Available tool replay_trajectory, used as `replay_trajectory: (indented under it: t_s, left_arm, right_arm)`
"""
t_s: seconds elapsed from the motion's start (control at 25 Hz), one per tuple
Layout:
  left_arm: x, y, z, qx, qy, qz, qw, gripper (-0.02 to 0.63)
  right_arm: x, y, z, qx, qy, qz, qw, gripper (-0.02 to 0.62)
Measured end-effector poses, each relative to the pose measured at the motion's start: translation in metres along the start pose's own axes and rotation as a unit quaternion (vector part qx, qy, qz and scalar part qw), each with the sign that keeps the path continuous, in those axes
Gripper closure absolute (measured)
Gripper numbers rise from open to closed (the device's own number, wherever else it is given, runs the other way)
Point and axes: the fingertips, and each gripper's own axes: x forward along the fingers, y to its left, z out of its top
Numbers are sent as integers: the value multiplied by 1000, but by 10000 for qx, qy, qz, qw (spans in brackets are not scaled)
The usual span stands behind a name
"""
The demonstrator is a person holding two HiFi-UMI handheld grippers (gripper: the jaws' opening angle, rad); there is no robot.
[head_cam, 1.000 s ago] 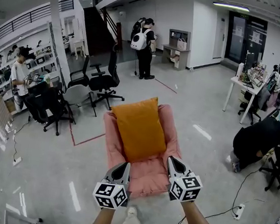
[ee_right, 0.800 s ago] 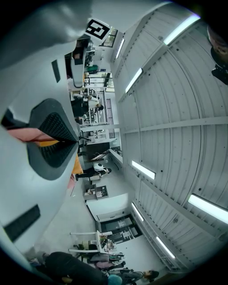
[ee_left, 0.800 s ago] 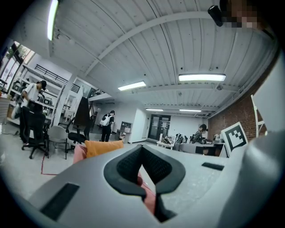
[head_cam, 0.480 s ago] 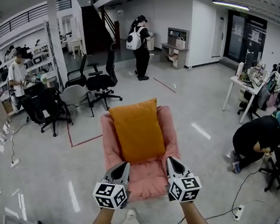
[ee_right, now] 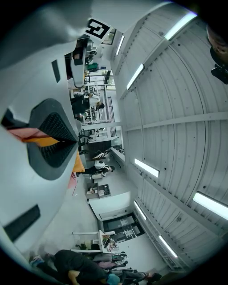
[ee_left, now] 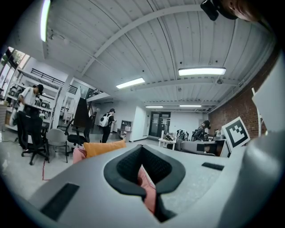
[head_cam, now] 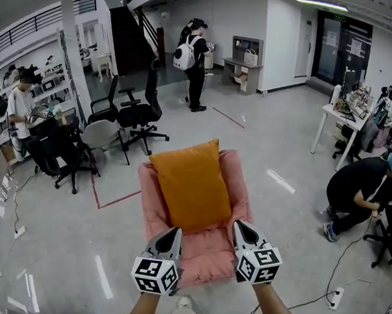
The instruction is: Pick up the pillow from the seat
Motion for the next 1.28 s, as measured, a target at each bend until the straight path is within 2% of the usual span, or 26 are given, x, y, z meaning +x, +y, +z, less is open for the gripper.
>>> replay_trajectory:
  t_s: [0.6, 1.28]
  left_arm:
    - [42, 54, 8, -136, 4, -19, 9999, 603]
    - [83, 92, 32, -176, 72, -317, 9993, 603]
  right_arm:
    - [65, 0, 5, -62, 66, -51, 9999, 577]
    - [114, -2, 24, -13, 93, -302, 9995, 578]
